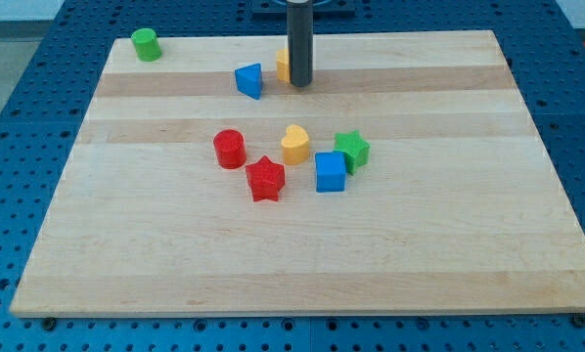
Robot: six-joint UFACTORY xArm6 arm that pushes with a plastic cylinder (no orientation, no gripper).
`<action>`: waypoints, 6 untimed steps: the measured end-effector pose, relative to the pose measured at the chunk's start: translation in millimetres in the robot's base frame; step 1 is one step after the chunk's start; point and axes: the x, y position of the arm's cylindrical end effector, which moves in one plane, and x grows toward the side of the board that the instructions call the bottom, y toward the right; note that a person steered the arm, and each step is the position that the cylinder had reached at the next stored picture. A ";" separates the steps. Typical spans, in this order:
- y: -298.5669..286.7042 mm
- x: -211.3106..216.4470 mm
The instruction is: Move the blue triangle slightly away from the yellow hexagon
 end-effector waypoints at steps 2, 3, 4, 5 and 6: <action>-29.8 0.0; -49.0 0.0; -62.9 0.0; -61.8 -2.2; -48.9 -15.7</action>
